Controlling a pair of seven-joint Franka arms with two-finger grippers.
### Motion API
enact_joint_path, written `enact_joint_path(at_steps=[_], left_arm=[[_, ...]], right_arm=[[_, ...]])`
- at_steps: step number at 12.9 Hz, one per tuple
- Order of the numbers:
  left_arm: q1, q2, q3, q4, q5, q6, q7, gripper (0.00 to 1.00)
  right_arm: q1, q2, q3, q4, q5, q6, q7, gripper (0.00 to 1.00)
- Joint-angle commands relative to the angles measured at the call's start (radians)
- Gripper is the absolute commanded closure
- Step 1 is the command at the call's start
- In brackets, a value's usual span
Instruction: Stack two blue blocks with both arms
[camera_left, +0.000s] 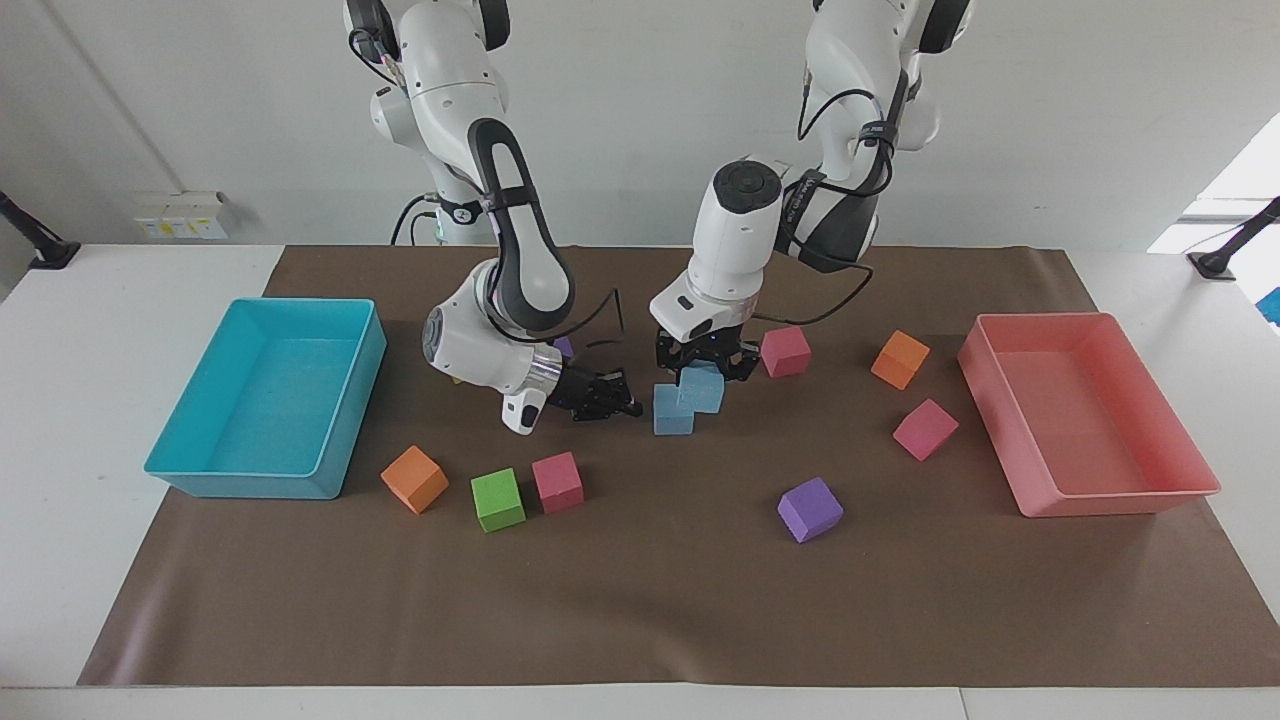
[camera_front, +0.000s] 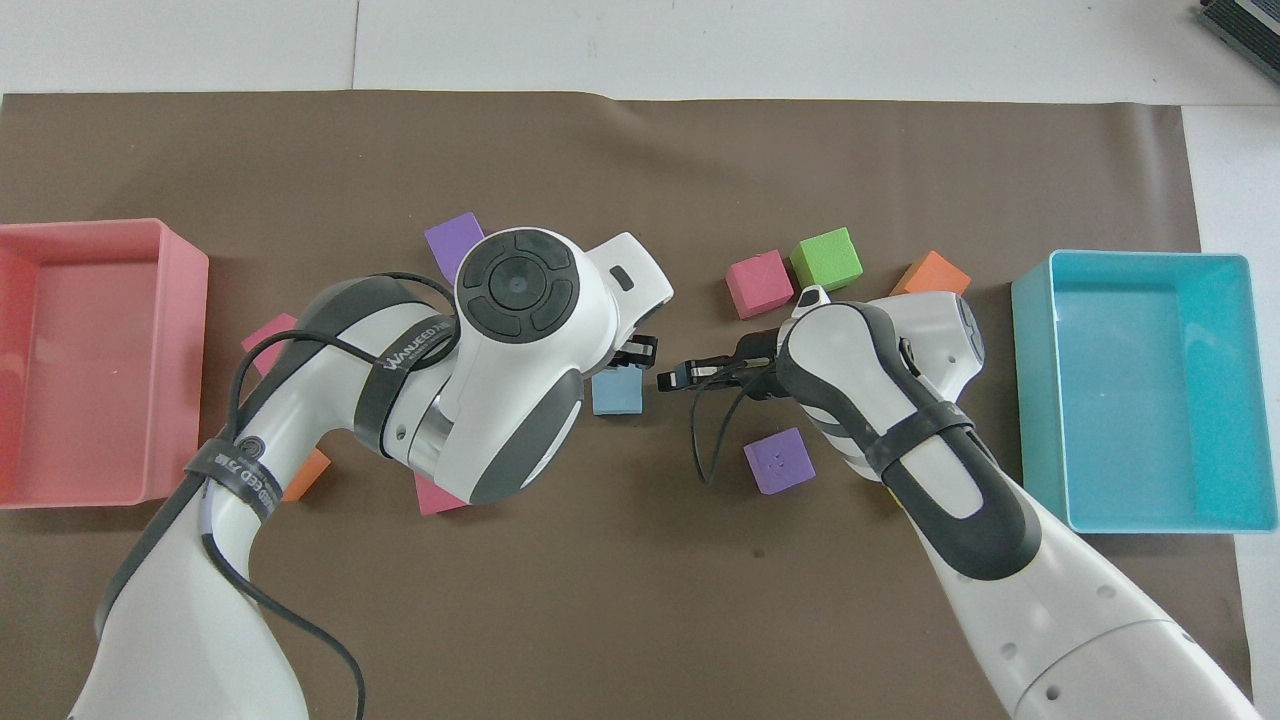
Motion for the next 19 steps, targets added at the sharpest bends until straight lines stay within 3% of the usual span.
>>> enact_joint_path(at_steps=[1, 13, 19], left_arm=[[-0.019, 0.027, 0.011, 0.038, -0.038, 0.004, -0.008, 1.0], [-0.05, 0.032, 0.011, -0.095, -0.052, 0.057, -0.047, 1.0], [-0.065, 0.044, 0.012, -0.096, -0.05, 0.055, -0.101, 1.0]], right_arm=[[-0.004, 0.004, 0.003, -0.006, 0.023, 0.013, -0.053, 1.0], [-0.014, 0.0, 0.003, -0.017, 0.029, 0.009, -0.051, 1.0], [-0.013, 0.0, 0.003, -0.017, 0.029, 0.009, -0.051, 1.0]])
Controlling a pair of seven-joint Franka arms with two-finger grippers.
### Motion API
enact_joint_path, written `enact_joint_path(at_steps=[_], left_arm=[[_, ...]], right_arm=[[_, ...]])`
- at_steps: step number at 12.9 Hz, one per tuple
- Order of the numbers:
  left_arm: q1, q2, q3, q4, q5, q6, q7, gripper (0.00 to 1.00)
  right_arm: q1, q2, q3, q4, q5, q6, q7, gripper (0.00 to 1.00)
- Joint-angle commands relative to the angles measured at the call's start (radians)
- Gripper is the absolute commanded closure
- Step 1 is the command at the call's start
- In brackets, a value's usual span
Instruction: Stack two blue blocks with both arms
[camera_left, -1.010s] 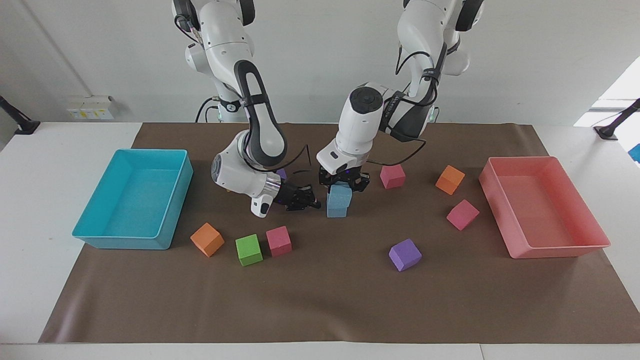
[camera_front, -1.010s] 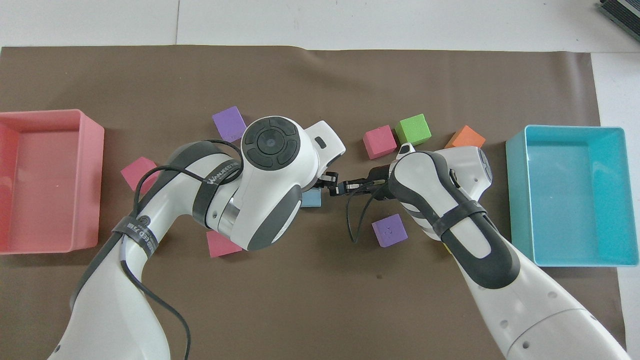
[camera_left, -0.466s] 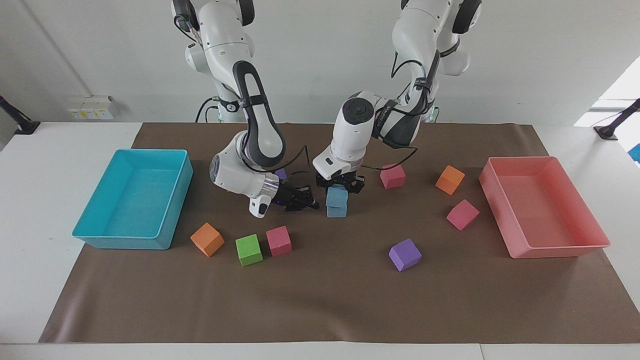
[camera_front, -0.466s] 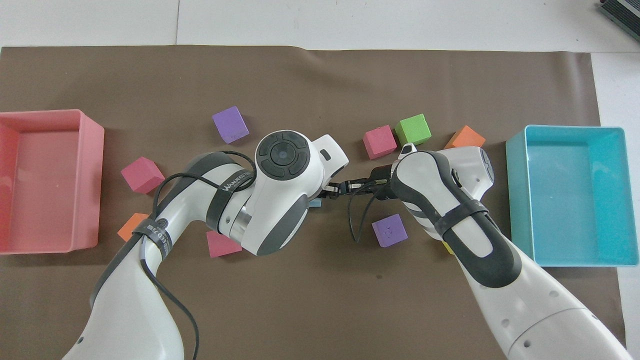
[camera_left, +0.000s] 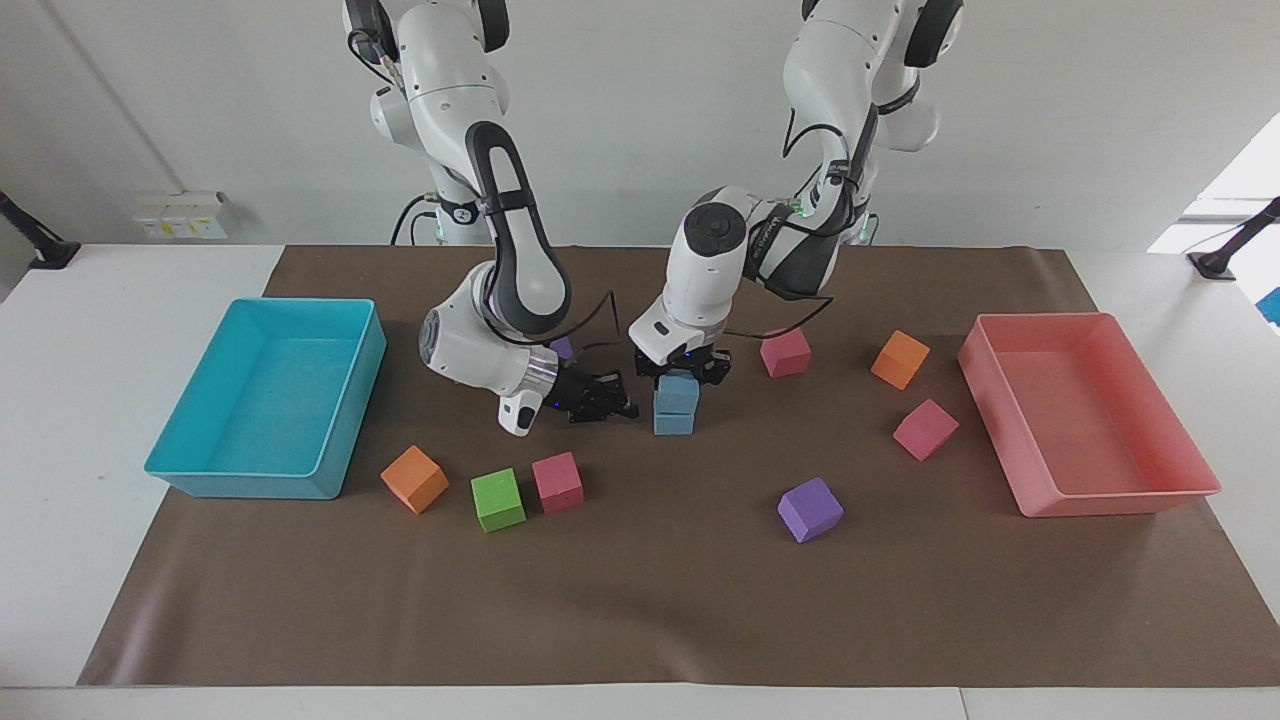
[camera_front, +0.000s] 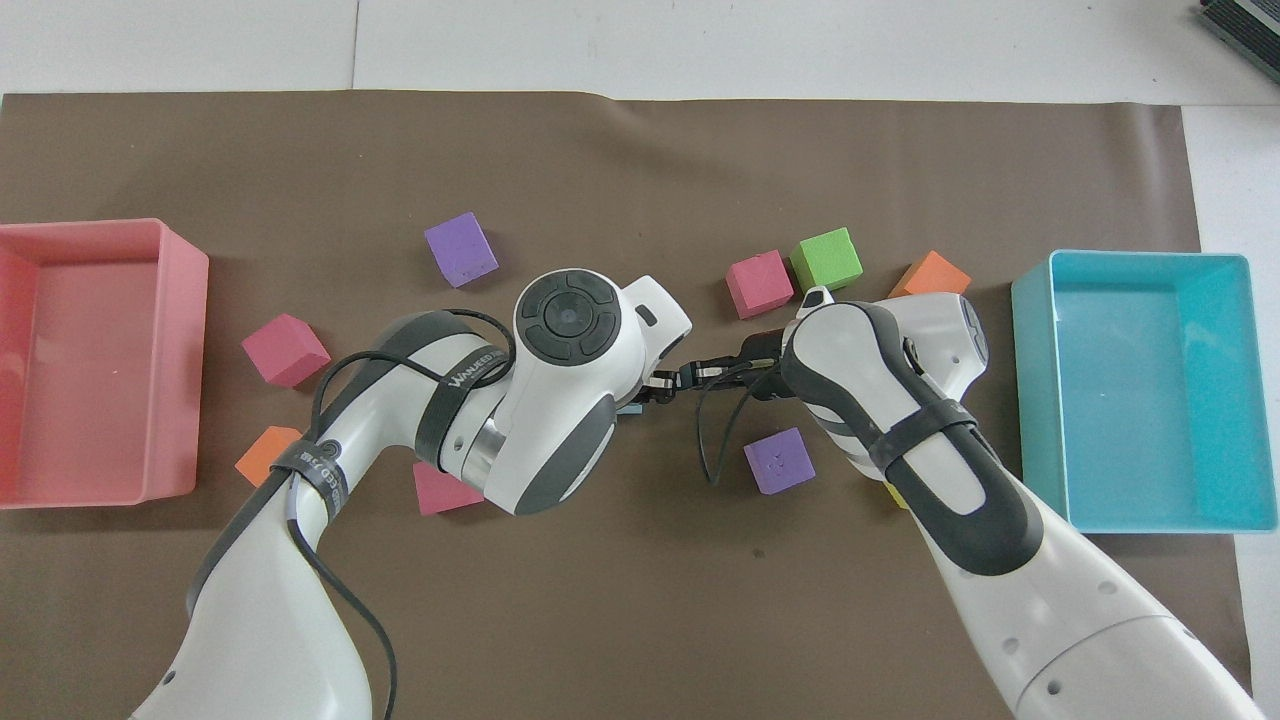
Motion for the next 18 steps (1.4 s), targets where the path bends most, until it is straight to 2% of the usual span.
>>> enact_joint_path(at_steps=[1, 18], left_arm=[[-0.033, -0.009, 0.021, -0.021, -0.011, 0.013, -0.021, 1.0], [-0.026, -0.004, 0.024, -0.018, 0.028, 0.035, -0.027, 1.0]], right_arm=[[-0.006, -0.003, 0.005, -0.011, 0.029, 0.009, -0.038, 1.0], [-0.006, -0.003, 0.005, -0.011, 0.029, 0.011, -0.038, 1.0]])
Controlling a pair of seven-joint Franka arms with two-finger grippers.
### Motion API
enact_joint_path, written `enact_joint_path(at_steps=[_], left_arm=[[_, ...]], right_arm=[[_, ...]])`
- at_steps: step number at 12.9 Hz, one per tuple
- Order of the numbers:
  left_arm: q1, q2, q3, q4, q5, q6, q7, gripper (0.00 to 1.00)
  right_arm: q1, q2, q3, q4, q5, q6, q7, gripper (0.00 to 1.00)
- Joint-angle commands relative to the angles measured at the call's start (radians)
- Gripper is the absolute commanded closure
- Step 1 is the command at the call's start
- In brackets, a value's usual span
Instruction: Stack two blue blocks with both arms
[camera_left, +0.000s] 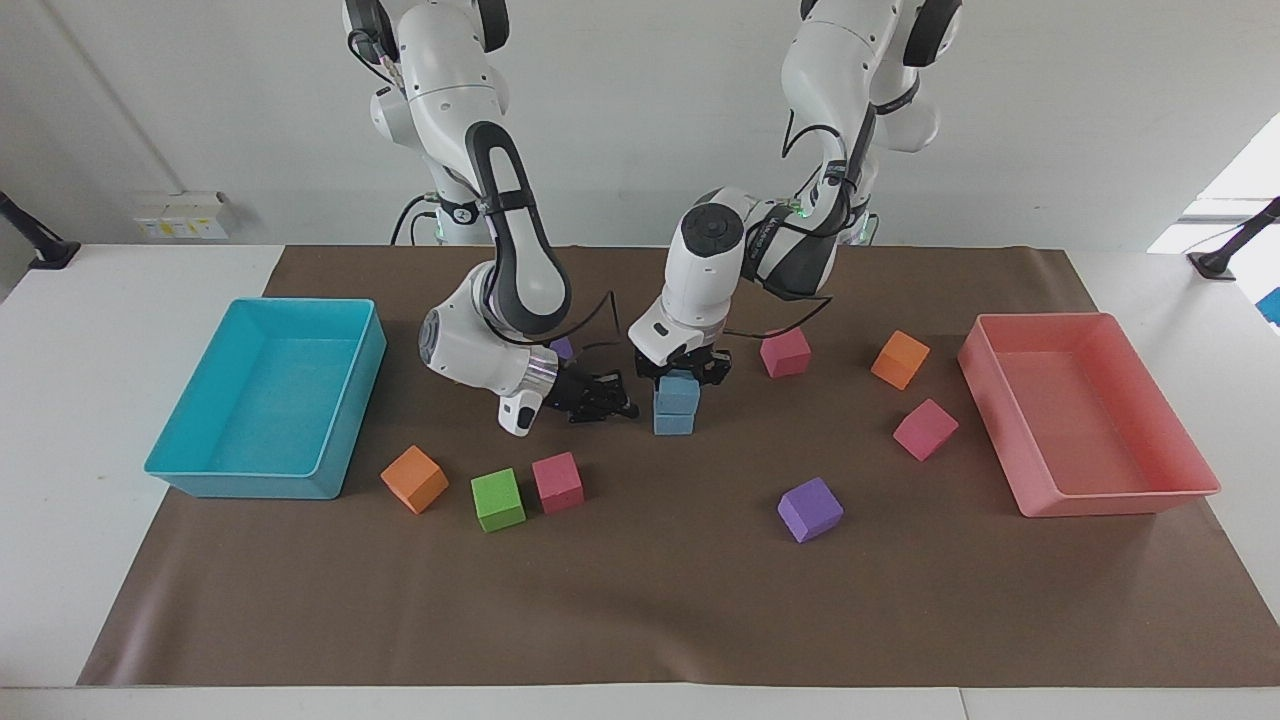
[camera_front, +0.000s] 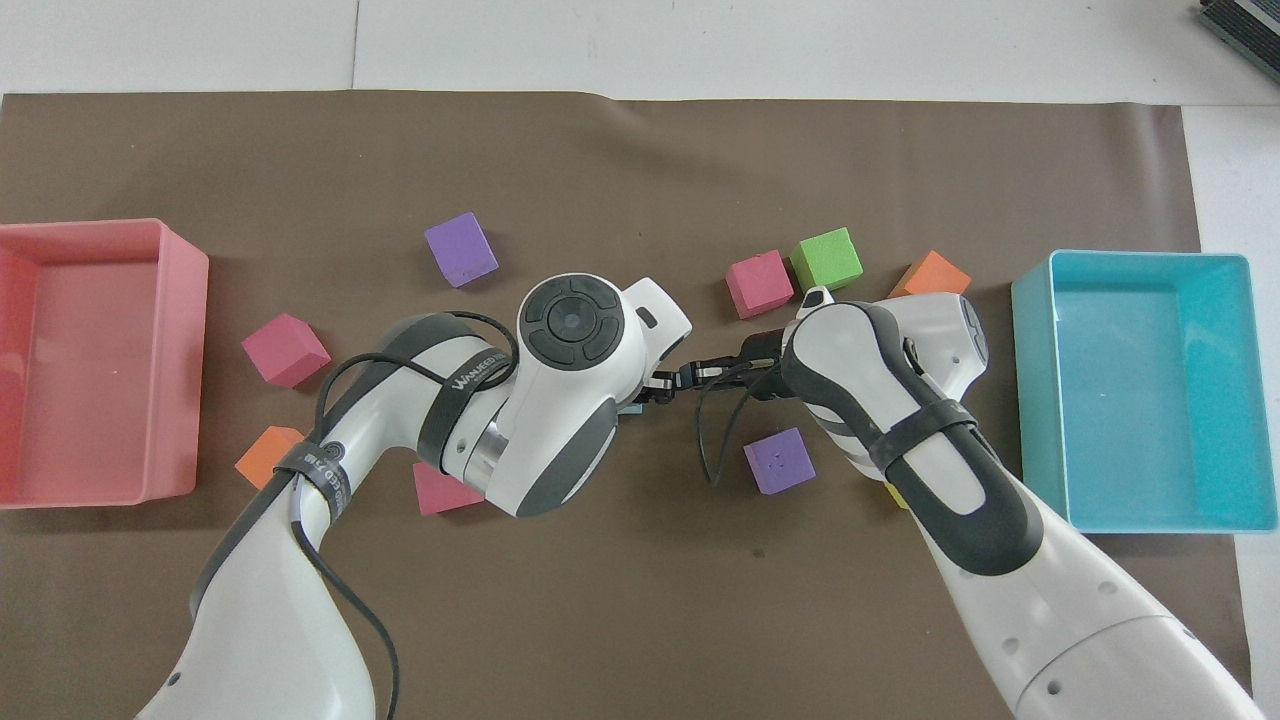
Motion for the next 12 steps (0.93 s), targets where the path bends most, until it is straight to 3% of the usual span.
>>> enact_joint_path(at_steps=[1, 5, 6, 8, 9, 10, 12], left_arm=[[-0.014, -0.004, 0.012, -0.012, 0.019, 0.025, -0.016, 1.0], [-0.01, -0.004, 0.01, -0.014, 0.019, 0.02, -0.014, 1.0], [-0.01, -0.004, 0.01, -0.014, 0.017, 0.022, -0.016, 0.91], [-0.008, -0.004, 0.01, -0.015, 0.019, 0.023, -0.014, 0.44], [-0.008, -0.004, 0.01, -0.015, 0.019, 0.025, -0.014, 0.1], [-0.011, -0.004, 0.01, -0.015, 0.019, 0.025, -0.013, 0.0], [-0.011, -0.004, 0.01, -0.015, 0.019, 0.025, -0.014, 0.0]], right_arm=[[-0.006, -0.003, 0.005, -0.011, 0.029, 0.011, -0.038, 1.0], [-0.006, -0.003, 0.005, -0.011, 0.029, 0.013, -0.038, 1.0], [-0.006, -0.003, 0.005, -0.011, 0.029, 0.013, -0.038, 1.0], [-0.005, -0.003, 0.005, -0.011, 0.029, 0.011, -0.037, 1.0], [-0.005, -0.003, 0.005, -0.011, 0.029, 0.011, -0.037, 1.0], [-0.006, -0.003, 0.005, -0.011, 0.029, 0.011, -0.037, 1.0], [-0.005, -0.003, 0.005, -0.011, 0.029, 0.011, -0.037, 1.0]])
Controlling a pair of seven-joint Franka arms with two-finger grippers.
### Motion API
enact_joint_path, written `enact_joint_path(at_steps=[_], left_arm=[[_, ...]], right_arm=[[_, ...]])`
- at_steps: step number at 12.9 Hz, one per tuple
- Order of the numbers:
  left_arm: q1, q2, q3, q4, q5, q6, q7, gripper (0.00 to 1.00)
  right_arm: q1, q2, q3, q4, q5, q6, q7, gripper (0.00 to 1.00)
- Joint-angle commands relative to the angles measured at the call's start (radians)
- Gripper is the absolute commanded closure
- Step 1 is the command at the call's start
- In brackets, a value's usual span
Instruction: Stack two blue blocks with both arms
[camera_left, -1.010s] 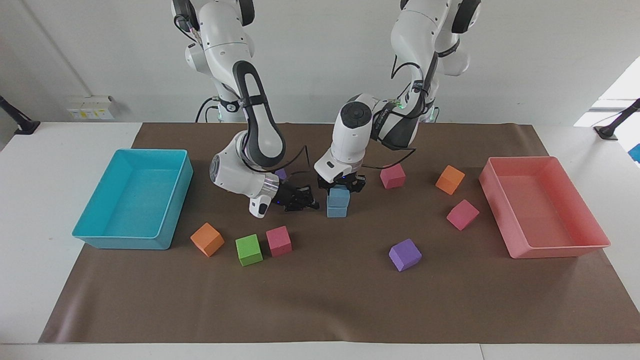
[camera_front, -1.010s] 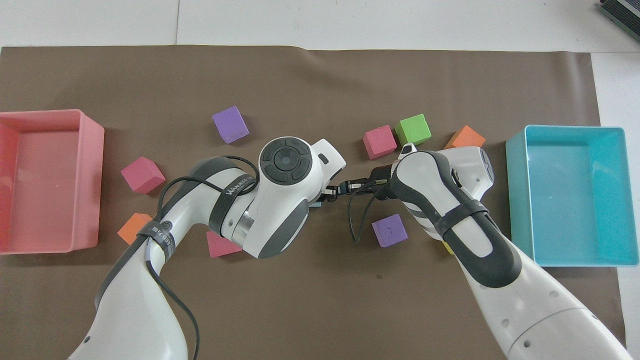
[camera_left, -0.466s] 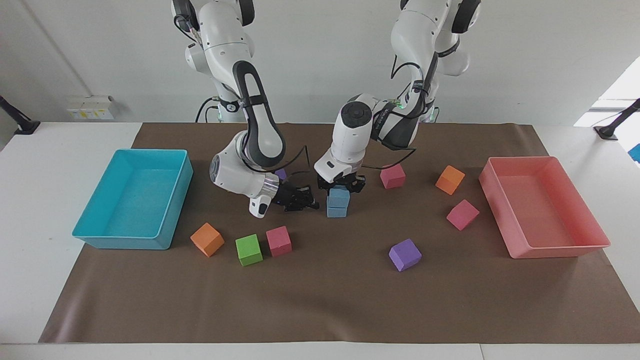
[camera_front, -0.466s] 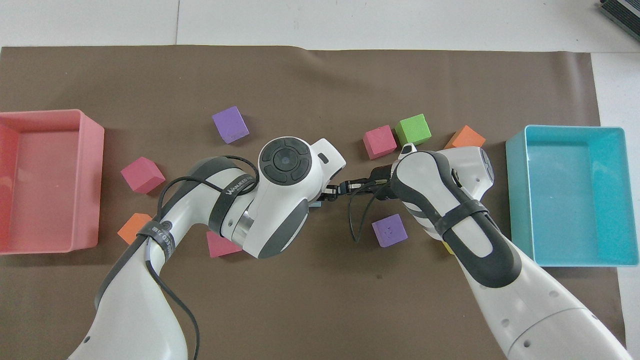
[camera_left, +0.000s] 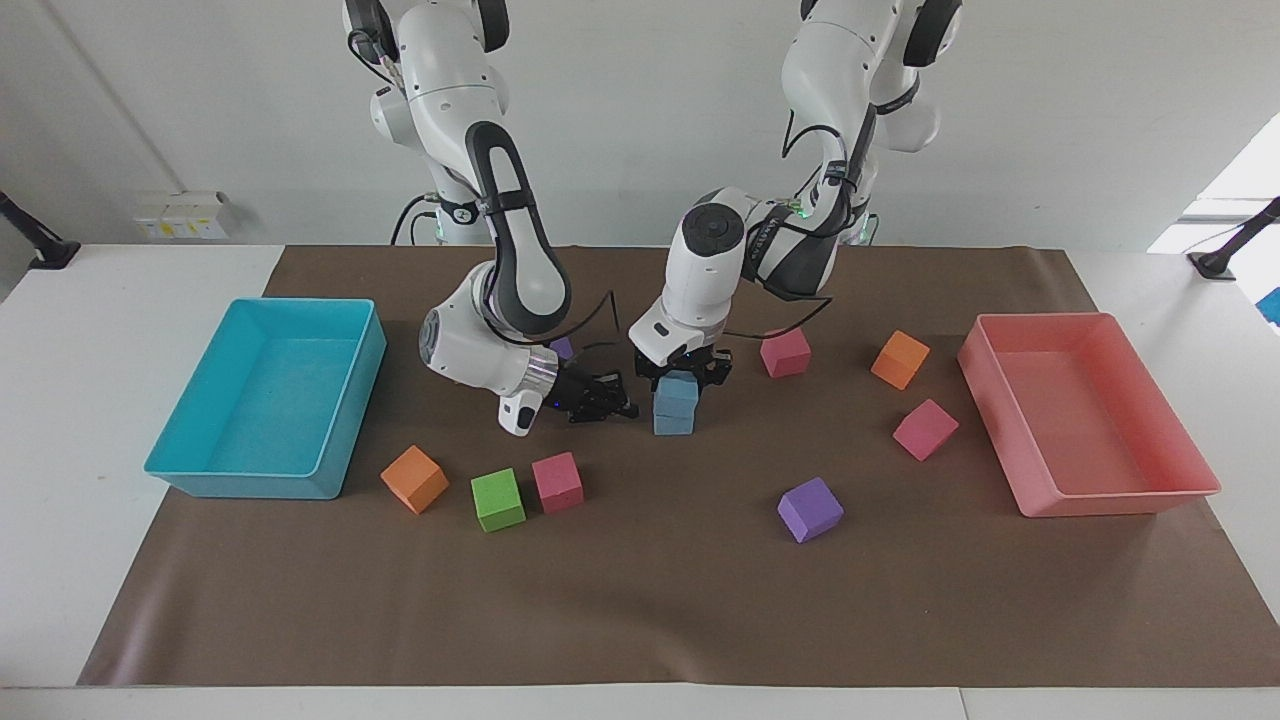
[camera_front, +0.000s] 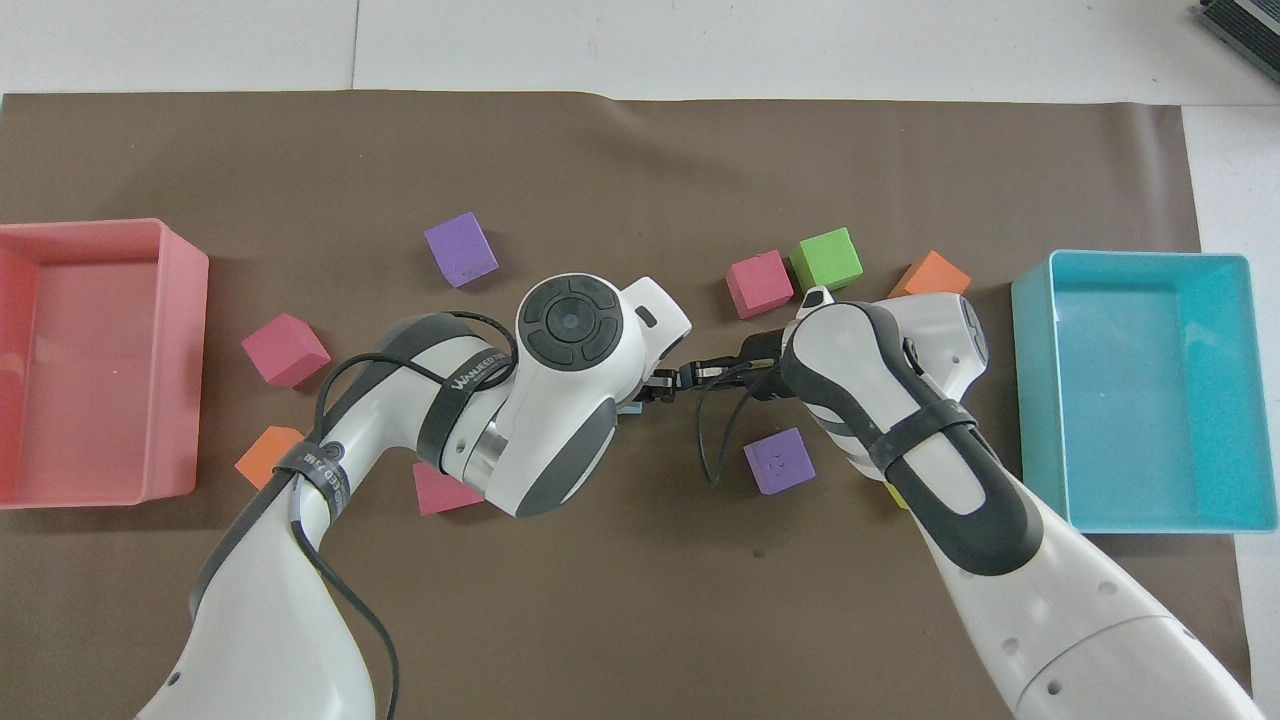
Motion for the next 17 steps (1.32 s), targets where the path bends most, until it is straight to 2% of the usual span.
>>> enact_joint_path(at_steps=[1, 11, 13, 15, 17], left_arm=[[-0.011, -0.004, 0.009, -0.014, 0.019, 0.019, -0.014, 0.0], [-0.007, -0.017, 0.009, 0.006, 0.017, 0.019, -0.01, 0.0], [0.015, -0.053, 0.014, 0.032, 0.007, -0.001, -0.007, 0.0], [0.044, -0.138, 0.017, 0.032, 0.007, -0.058, -0.002, 0.0], [0.119, -0.248, 0.017, 0.024, 0.007, -0.156, 0.027, 0.0]], right_arm=[[-0.003, -0.003, 0.005, -0.011, 0.029, 0.013, -0.035, 1.0], [-0.008, -0.011, 0.004, -0.008, 0.02, 0.009, -0.041, 1.0], [-0.008, -0.019, 0.004, -0.008, 0.009, 0.009, -0.04, 1.0], [-0.01, -0.031, 0.001, -0.008, -0.018, 0.006, -0.038, 1.0], [-0.014, -0.046, -0.002, -0.005, -0.109, 0.003, -0.024, 1.0]])
